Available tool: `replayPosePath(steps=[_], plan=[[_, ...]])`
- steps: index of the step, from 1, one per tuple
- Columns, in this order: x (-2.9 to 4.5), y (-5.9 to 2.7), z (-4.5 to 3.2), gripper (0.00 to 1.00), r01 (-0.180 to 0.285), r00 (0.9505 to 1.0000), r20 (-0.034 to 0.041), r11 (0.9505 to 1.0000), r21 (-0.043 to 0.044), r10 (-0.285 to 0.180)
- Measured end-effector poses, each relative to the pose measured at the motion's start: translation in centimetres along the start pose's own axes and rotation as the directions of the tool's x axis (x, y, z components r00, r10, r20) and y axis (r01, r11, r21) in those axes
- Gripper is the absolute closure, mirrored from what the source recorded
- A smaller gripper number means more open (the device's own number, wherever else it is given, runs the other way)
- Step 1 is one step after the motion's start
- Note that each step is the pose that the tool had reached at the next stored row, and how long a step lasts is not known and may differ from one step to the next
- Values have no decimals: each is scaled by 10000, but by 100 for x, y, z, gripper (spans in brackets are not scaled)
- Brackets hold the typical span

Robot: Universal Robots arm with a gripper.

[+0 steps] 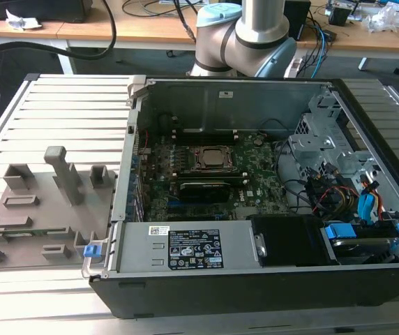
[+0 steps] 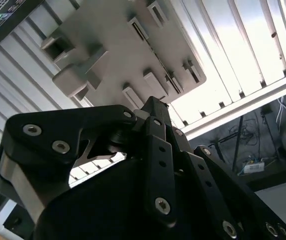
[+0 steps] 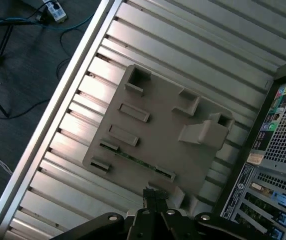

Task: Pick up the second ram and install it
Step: 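Pick up the second ram and move it above second insertion slot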

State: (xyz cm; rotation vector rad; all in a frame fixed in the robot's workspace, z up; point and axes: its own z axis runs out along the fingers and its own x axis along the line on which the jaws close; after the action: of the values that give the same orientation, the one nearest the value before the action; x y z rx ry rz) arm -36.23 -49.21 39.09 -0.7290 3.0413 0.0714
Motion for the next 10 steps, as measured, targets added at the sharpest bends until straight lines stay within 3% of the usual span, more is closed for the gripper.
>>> replayPosePath(steps=[5,10], plan=[[0,0,0,89,700,9975,-28,9975,-18,-700],[0,0,0,89,1709,9853,-66,9853,-47,-1710]])
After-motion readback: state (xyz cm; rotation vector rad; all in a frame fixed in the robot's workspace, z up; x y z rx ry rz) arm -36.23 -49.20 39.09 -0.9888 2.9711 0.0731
